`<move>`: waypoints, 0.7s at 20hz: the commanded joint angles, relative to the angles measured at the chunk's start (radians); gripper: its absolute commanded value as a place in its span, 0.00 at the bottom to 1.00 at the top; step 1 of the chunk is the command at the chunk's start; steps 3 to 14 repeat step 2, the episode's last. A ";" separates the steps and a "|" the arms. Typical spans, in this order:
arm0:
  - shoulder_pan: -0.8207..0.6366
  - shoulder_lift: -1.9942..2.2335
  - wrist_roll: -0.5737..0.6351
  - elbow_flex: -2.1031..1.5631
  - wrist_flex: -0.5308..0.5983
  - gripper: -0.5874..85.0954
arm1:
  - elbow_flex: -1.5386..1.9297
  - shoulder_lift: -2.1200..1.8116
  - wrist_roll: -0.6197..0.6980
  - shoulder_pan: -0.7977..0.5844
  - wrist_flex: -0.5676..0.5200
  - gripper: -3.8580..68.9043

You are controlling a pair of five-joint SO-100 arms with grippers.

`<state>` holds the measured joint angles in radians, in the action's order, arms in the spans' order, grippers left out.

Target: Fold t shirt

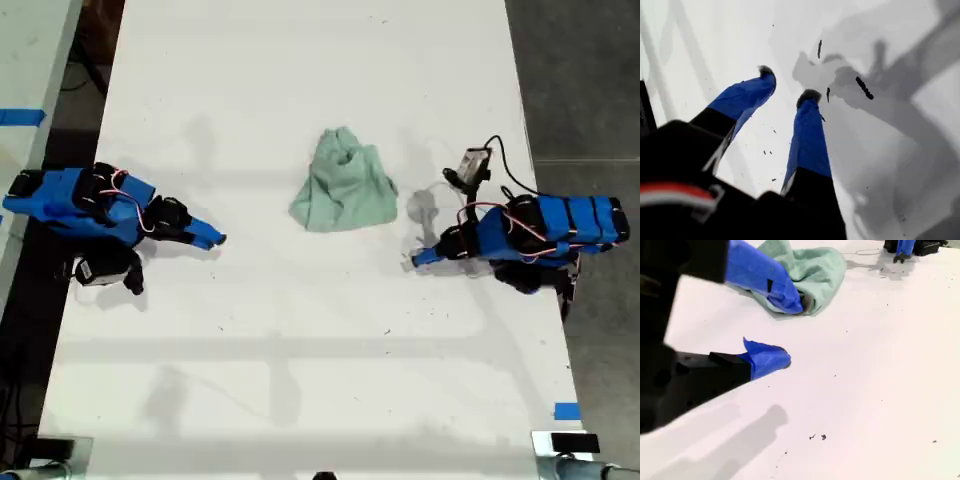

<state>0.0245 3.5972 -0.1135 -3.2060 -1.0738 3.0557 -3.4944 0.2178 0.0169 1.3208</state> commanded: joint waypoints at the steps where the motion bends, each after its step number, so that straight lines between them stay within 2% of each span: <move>1: -0.012 0.005 0.006 -0.003 0.005 0.16 | 0.054 -0.012 0.018 0.009 0.006 0.22; 14: -0.012 0.005 0.006 -0.003 0.005 0.16 | 0.054 -0.012 0.018 0.009 0.006 0.22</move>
